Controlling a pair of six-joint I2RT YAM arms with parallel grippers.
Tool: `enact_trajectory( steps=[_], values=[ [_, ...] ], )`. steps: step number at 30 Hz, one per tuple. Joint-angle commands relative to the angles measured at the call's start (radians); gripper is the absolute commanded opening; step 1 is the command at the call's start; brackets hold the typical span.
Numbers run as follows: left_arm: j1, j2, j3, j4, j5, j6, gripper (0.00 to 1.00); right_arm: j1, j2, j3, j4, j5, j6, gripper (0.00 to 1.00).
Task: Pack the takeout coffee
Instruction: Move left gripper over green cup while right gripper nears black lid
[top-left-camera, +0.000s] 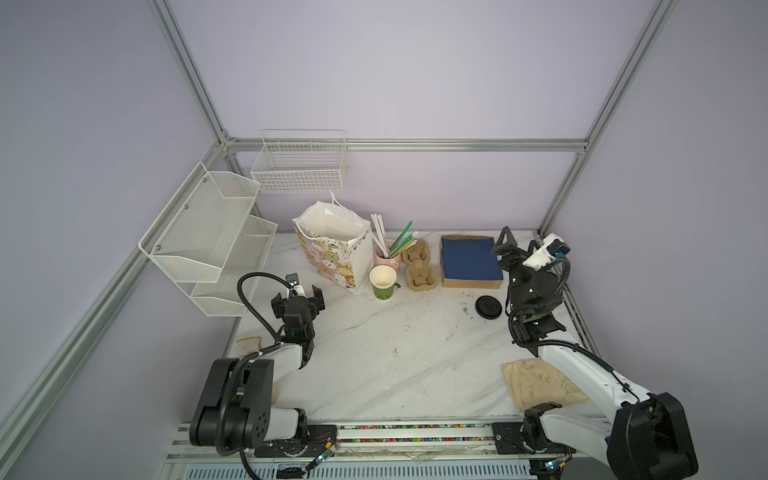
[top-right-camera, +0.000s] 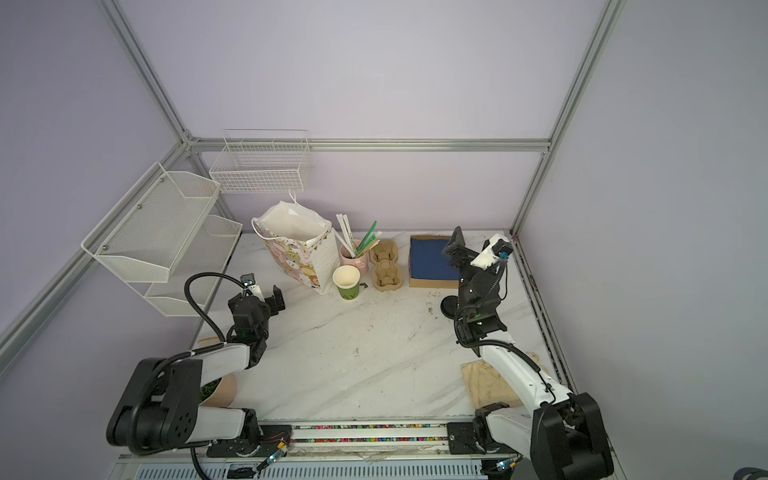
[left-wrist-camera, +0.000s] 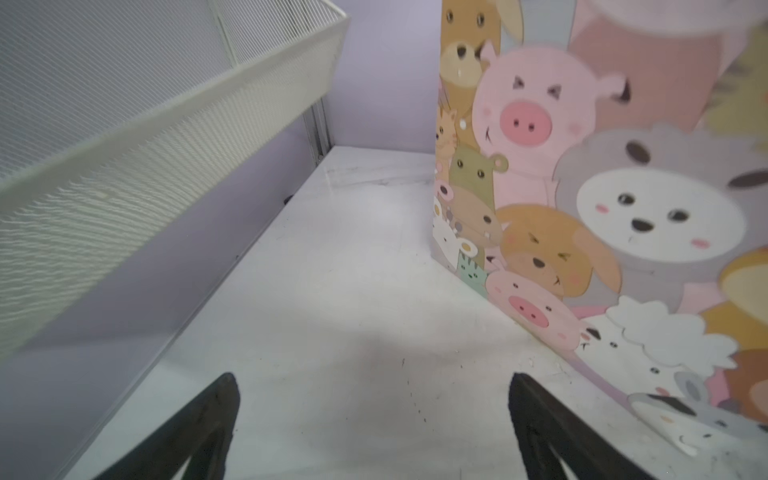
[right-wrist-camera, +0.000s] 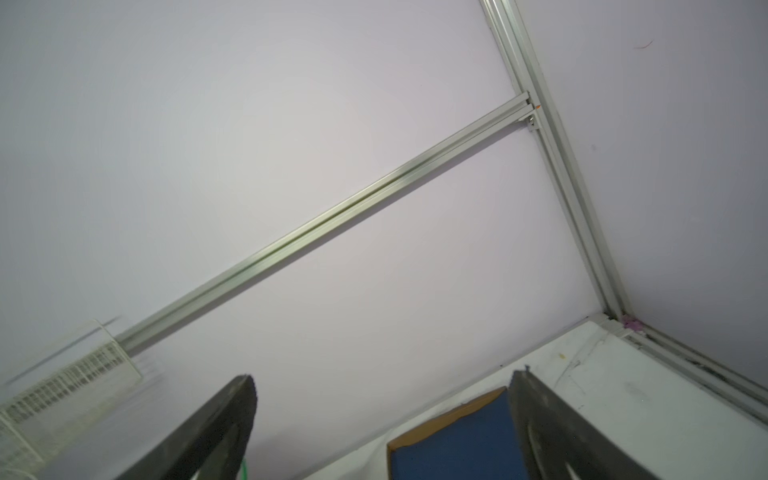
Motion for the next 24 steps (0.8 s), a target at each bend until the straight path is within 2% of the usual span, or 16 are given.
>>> enact_trajectory(
  steps=[1, 3, 6, 7, 9, 13, 15, 17, 18, 20, 24],
  values=[
    [-0.001, -0.184, 0.149, -0.245, 0.029, -0.149, 1.00, -0.002, -0.016, 0.032, -0.186, -0.103, 0.205, 0.97],
    [0.001, -0.280, 0.193, -0.352, 0.098, -0.254, 1.00, -0.002, -0.002, 0.083, -0.260, -0.178, 0.144, 0.97],
    [0.001, -0.393, 0.281, -0.633, 0.131, -0.514, 1.00, -0.001, 0.041, 0.207, -0.482, -0.256, 0.097, 0.97],
    [0.001, -0.424, 0.300, -0.681, 0.173, -0.538, 1.00, 0.000, 0.053, 0.233, -0.535, -0.265, 0.077, 0.97],
    [0.001, -0.464, 0.306, -0.677, 0.322, -0.507, 1.00, 0.001, 0.059, 0.256, -0.606, -0.264, 0.049, 0.97],
    [0.001, -0.499, 0.288, -0.659, 0.487, -0.547, 1.00, 0.001, 0.047, 0.261, -0.711, -0.249, 0.036, 0.97],
    [-0.001, -0.478, 0.308, -0.677, 0.584, -0.559, 1.00, 0.004, 0.044, 0.262, -0.767, -0.240, 0.046, 0.97],
    [-0.012, -0.422, 0.352, -0.735, 0.637, -0.595, 1.00, 0.004, 0.043, 0.254, -0.799, -0.233, 0.049, 0.97],
    [-0.025, -0.395, 0.377, -0.778, 0.645, -0.604, 1.00, 0.004, 0.042, 0.247, -0.813, -0.228, 0.047, 0.97],
    [-0.077, -0.357, 0.430, -0.879, 0.588, -0.605, 1.00, 0.003, 0.036, 0.232, -0.829, -0.223, 0.039, 0.97],
    [-0.210, -0.317, 0.525, -1.053, 0.371, -0.575, 1.00, 0.005, 0.030, 0.213, -0.866, -0.224, 0.024, 0.97]
  ],
)
